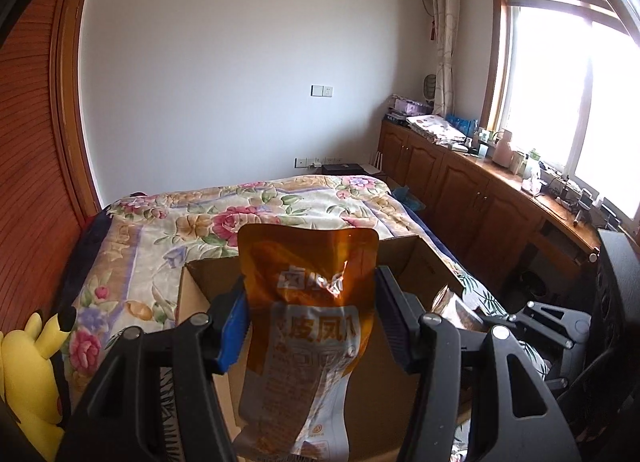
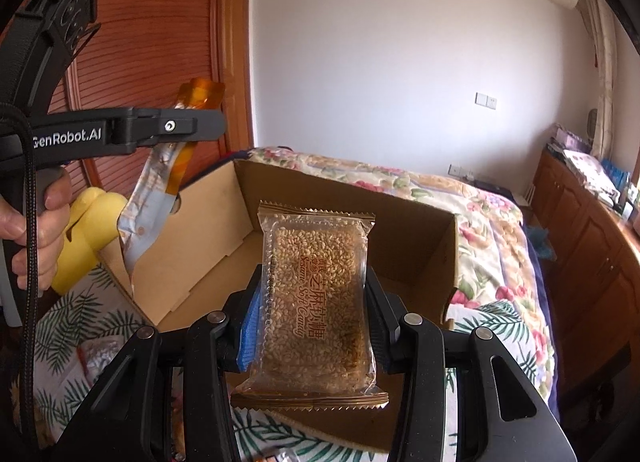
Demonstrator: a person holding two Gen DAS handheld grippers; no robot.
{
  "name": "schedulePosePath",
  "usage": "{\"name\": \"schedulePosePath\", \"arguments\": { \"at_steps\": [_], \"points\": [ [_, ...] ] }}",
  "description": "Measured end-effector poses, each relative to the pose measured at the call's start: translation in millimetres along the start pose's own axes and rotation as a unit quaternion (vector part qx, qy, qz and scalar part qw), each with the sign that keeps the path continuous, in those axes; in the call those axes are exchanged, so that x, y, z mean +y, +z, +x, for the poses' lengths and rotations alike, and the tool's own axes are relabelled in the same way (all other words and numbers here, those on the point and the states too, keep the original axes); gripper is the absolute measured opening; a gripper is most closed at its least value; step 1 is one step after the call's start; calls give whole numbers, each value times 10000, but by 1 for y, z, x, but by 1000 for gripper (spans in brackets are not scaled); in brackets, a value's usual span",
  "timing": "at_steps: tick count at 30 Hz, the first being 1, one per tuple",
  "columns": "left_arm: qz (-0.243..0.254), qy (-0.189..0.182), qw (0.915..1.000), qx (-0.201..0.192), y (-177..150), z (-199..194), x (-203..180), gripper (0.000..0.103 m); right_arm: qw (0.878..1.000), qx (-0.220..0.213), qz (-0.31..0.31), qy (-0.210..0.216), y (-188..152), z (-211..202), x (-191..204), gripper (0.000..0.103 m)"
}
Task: Organize snacks
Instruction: 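Carry both snacks over the box and open both tools to drop them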
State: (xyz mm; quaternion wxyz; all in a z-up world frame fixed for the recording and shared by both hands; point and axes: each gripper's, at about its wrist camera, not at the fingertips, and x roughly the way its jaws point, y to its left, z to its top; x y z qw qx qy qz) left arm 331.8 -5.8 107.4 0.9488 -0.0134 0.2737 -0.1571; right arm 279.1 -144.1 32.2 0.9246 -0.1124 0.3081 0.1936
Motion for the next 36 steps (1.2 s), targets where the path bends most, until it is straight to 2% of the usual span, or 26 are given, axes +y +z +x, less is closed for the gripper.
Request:
{"name": "schedulePosePath", "arguments": {
  "at_steps": [12, 30, 36],
  "points": [
    [-101, 95, 9993, 348, -17, 33, 8, 57, 9994, 298, 138, -103, -17, 33, -3, 46],
    [10, 122, 9971, 757, -50, 33, 3, 58, 9981, 531, 302, -80, -26, 39, -6, 48],
    [60, 186, 9974, 701, -56, 24, 2, 58, 9976, 588, 341, -125, -26, 38, -2, 49]
  ]
}}
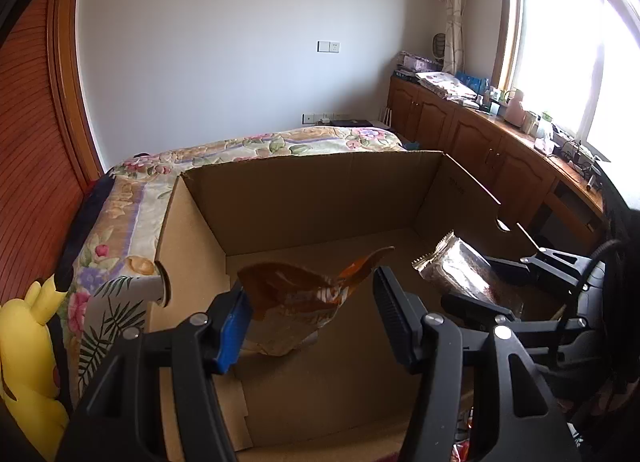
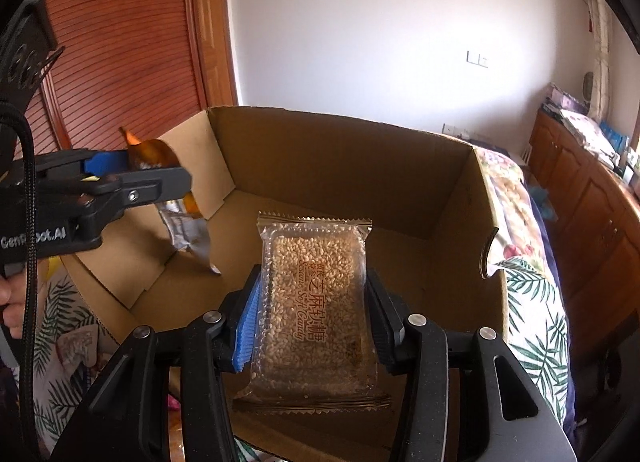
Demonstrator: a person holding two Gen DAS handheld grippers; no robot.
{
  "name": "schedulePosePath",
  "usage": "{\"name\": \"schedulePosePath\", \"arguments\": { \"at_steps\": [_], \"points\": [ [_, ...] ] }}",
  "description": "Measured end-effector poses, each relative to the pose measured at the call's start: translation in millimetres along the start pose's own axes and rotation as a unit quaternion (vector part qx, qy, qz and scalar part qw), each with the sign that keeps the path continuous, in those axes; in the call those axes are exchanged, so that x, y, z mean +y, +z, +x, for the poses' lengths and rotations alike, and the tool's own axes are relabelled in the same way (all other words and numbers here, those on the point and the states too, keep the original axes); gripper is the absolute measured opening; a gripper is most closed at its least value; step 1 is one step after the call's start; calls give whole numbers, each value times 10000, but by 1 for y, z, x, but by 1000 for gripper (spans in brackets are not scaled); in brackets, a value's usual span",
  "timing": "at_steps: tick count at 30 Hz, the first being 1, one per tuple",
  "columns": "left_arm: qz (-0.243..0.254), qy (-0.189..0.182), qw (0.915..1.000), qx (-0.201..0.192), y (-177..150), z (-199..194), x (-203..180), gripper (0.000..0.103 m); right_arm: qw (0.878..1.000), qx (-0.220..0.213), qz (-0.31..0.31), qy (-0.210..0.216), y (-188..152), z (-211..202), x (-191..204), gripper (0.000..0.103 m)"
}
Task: Organize snacks
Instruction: 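Carry both snacks over the box and open both tools to drop them, then grasp the white printed pouch with the left tool while the right tool grasps the pink-wrapped snack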
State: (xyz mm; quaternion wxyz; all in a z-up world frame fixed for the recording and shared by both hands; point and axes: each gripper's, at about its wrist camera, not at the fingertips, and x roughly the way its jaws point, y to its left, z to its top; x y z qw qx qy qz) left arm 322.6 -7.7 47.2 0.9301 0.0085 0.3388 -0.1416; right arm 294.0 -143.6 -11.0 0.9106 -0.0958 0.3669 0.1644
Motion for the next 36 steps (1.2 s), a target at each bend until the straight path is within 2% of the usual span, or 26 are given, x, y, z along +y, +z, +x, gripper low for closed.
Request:
{"name": "schedulePosePath", "arguments": {
  "at_steps": [5, 7, 10, 16, 20, 22, 27, 36],
  "points": [
    [60, 42, 10000, -23, -6, -5, -3, 60, 10000, 25, 15, -47, 1, -1, 0, 54],
    [67, 42, 10000, -8, -10, -5, -2, 60, 10000, 26, -11, -25, 1, -2, 3, 60],
    [88, 84, 9999, 4, -15, -6, -2, 60, 9999, -23, -48, -89, 0, -6, 5, 64],
    [56, 100, 9999, 20, -23, -16, -3, 67, 9999, -113, 32, -39, -6, -18, 6, 65],
    [6, 117, 9999, -96, -25, -32, -1, 69, 9998, -201, 43, -16, -9, -33, 8, 65],
    [-9, 137, 9997, -180, -26, -43, 0, 73, 9997, -255, 42, 1, -11, -42, 10, 65],
    [26, 181, 9993, -337, -33, -71, 2, 75, 9992, -388, 47, 78, -23, -69, 17, 66],
    [234, 259, 9988, -345, -78, -106, -1, 79, 9989, -372, 106, 260, -65, -98, 32, 66]
  ]
}}
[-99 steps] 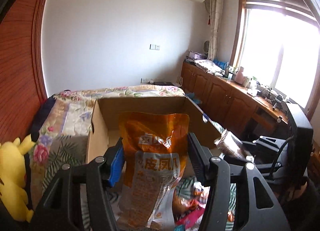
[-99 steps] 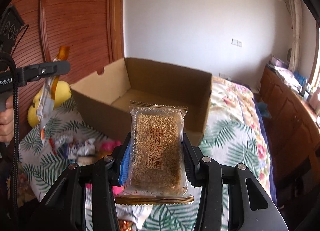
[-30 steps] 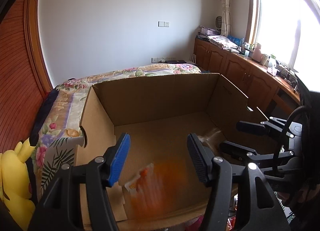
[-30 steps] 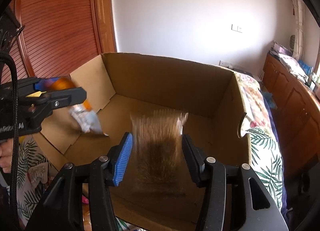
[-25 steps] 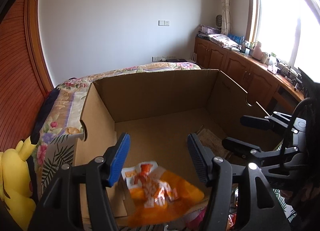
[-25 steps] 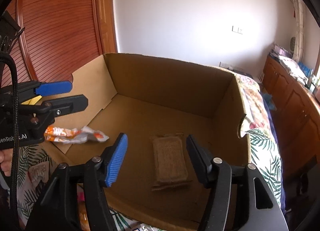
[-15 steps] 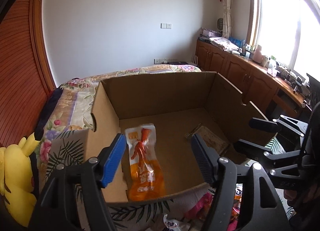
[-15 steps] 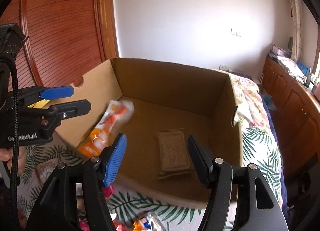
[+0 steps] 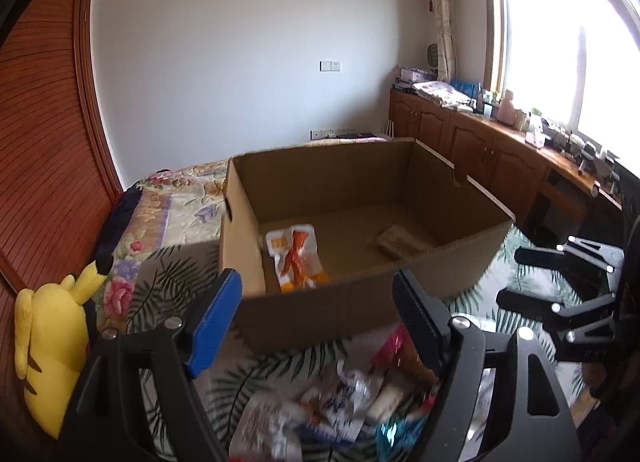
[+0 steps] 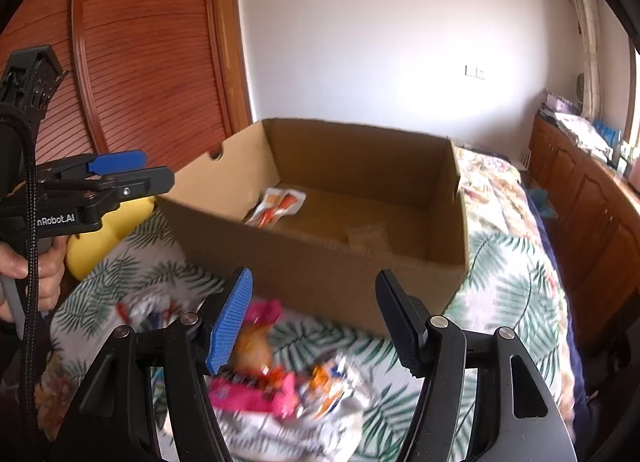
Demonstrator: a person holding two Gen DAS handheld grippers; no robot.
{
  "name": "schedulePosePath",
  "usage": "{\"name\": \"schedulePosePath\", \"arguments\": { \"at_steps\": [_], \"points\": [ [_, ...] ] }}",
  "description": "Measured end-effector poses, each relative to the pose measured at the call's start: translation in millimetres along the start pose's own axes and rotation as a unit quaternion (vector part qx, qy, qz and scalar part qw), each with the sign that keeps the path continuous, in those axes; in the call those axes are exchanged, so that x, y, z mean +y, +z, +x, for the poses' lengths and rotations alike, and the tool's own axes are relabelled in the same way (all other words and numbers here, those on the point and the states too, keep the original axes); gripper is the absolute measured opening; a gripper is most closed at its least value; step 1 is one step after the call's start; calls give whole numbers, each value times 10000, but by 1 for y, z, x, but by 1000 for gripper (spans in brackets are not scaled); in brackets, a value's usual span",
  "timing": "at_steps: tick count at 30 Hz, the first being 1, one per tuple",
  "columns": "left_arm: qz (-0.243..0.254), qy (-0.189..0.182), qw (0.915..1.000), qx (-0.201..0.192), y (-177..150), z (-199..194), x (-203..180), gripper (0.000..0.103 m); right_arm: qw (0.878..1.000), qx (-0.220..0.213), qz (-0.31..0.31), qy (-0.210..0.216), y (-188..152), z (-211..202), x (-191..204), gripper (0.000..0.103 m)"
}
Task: Organize snacks
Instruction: 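Grasp the white printed pouch with the left tool while the right tool grasps the pink-wrapped snack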
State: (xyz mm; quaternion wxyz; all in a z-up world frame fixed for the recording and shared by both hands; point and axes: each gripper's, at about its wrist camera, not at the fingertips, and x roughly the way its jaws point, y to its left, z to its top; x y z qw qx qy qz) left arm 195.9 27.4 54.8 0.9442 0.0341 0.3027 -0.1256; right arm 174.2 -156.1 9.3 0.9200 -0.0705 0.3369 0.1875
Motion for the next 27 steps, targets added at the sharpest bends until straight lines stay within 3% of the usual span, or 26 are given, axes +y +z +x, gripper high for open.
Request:
{"name": "schedulePosePath", "arguments": {
  "at_steps": [14, 20, 27],
  "points": [
    [-141, 39, 9964, 834, -84, 25, 21, 79, 9982, 536, -103, 232, -38, 36, 27, 66],
    [-206, 86, 9922, 1223, -109, 40, 32, 78, 9963, 801, -165, 249, -44, 58, 36, 65],
    [-298, 16, 9896, 1407, -121, 50, 43, 78, 9932, 1073, -378, 232, -35, 78, 45, 65]
  ]
}}
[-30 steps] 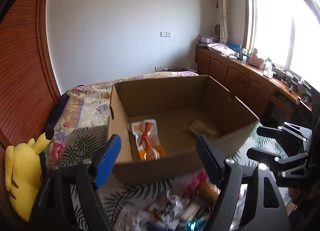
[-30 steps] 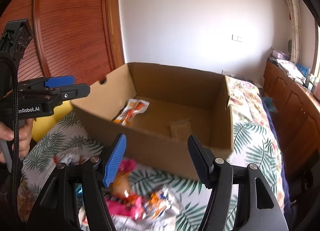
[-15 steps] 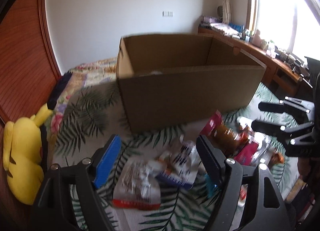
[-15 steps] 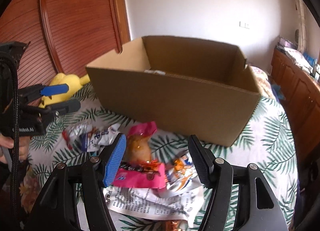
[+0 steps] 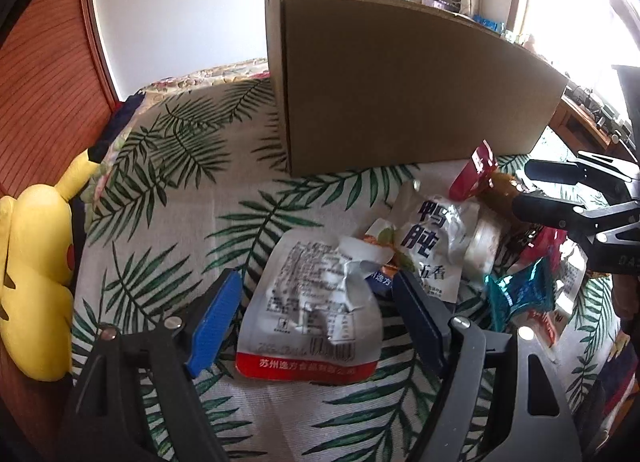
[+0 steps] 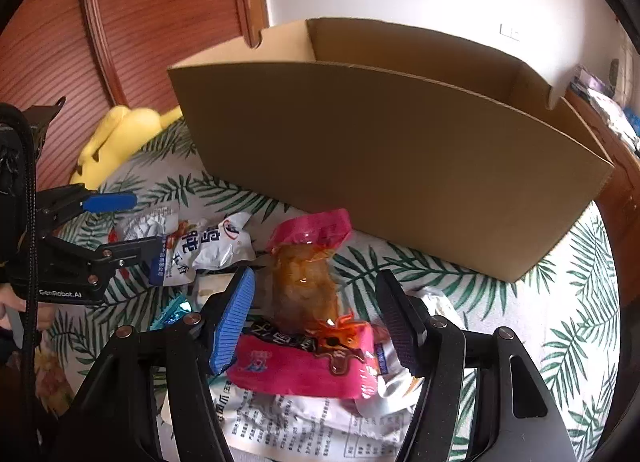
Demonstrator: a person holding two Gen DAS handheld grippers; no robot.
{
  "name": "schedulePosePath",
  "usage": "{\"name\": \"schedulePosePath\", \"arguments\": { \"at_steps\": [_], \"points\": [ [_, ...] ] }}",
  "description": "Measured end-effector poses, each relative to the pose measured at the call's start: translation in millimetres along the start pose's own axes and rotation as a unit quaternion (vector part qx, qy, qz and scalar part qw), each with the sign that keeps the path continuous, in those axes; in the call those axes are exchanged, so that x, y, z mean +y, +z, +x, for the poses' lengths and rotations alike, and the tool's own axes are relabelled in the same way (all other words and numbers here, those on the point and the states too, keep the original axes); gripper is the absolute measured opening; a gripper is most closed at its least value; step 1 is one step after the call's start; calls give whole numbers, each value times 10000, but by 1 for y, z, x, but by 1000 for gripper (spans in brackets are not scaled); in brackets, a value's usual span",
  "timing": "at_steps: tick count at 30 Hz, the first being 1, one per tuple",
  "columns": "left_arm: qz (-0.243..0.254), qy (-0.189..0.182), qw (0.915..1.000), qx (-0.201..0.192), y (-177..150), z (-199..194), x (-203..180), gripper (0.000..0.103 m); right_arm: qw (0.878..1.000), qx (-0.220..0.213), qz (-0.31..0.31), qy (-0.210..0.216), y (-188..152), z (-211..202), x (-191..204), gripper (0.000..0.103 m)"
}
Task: Organize snacks
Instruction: 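Grasp the white printed pouch with the left tool while the right tool grasps the pink-wrapped snack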
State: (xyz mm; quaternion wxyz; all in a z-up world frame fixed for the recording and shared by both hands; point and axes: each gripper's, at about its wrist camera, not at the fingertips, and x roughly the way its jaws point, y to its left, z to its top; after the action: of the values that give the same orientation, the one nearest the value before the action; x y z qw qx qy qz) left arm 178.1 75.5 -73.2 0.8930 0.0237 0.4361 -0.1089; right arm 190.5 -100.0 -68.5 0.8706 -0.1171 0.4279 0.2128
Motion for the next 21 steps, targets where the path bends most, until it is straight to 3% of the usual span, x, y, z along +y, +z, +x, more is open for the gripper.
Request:
{"name": "schedulePosePath", "arguments": {
  "at_steps": [14, 18, 21],
  "points": [
    [-26, -25, 9999, -97, -7, 2, 7, 78, 9995, 291, -70, -51, 9, 24, 4, 64],
    [-38, -19, 9999, -112, -7, 0, 8, 65, 9994, 325, -82, -79, 12, 26, 4, 64],
    [-5, -15, 10000, -78, -6, 0, 7, 65, 9992, 381, -92, -75, 17, 30, 4, 64]
  ]
}}
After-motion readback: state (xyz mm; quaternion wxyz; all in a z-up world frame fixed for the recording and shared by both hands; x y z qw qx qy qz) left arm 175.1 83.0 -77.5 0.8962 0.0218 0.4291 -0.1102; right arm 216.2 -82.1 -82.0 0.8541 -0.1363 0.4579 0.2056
